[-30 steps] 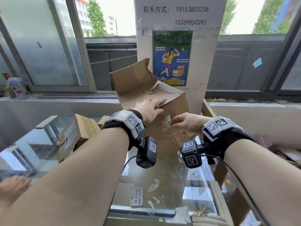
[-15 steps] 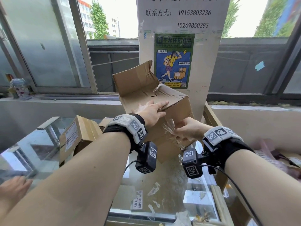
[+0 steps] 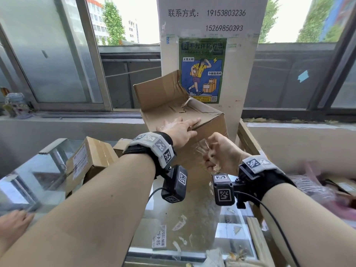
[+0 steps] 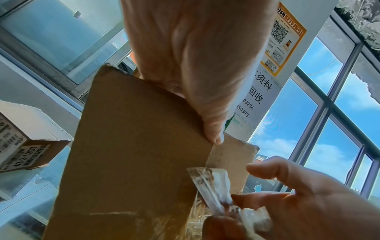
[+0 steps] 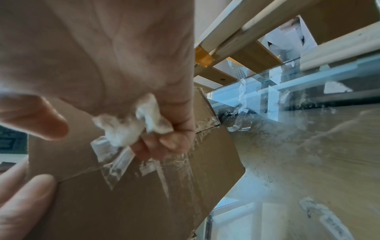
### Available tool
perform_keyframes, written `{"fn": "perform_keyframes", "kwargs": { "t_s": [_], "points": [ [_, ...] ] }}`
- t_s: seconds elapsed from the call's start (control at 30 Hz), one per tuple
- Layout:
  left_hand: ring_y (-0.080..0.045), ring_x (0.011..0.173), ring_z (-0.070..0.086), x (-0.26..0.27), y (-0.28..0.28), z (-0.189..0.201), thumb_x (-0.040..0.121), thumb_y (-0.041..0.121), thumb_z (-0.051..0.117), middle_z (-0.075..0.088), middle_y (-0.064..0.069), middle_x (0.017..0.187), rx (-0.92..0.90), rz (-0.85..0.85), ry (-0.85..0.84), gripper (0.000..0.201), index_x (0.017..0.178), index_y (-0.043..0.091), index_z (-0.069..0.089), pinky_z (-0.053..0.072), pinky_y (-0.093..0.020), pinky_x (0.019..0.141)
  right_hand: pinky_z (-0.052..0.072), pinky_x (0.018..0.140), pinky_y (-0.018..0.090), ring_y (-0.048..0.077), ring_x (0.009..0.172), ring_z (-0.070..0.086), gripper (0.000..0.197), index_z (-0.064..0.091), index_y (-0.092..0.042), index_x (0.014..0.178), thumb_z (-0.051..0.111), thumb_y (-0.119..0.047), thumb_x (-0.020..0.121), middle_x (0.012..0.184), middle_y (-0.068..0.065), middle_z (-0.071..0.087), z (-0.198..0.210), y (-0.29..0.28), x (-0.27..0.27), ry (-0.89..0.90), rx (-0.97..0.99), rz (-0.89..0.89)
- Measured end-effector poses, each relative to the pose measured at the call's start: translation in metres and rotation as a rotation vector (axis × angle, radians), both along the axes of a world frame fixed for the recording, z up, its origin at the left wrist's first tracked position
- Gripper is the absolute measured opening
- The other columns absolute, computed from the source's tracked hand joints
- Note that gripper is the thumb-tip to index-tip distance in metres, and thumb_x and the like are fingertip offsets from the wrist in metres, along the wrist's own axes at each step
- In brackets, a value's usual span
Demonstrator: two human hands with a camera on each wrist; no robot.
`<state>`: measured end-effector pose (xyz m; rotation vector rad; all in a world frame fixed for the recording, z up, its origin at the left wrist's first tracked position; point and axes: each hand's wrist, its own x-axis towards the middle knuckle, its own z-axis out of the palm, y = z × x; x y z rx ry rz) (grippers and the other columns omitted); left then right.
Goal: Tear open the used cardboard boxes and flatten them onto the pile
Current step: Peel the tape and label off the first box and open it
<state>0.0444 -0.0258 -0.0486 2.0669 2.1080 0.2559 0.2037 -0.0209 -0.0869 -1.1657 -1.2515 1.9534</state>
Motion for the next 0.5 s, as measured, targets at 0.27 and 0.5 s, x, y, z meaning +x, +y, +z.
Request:
{"fn": "perform_keyframes", "kwargs": {
  "t_s": [0.27, 0.5],
  "points": [
    [-0.043, 0.138, 0.019, -0.0015, -0.0013, 0.0000, 0.098, 0.050, 0.037, 0.017, -0.001, 0.157, -0.012, -0.005, -0.024, 0.048, 0.141, 0.059, 0.017, 0.018, -0.060, 0.110, 0.057, 0.071, 0.043, 0.029, 0.077, 0.058, 0.039, 0.059, 0.001, 0.081, 0.028, 0.026, 0.079, 0.077, 0.016, 0.055, 0.0036, -0.0055, -0.0050, 0.005, 0.173, 0.052],
    [-0.042, 0.135, 0.025, -0.0052, -0.0008, -0.0016, 0.098, 0.049, 0.038, 0.024, -0.004, 0.153, 0.000, -0.018, -0.033, 0.049, 0.142, 0.057, 0.018, 0.023, -0.057, 0.110, 0.060, 0.067, 0.039, 0.033, 0.086, 0.069, 0.024, 0.058, 0.006, 0.099, 0.069, 0.005, 0.078, 0.097, 0.022, 0.067, 0.0002, -0.0026, -0.0009, -0.032, 0.182, -0.140]
  ]
}}
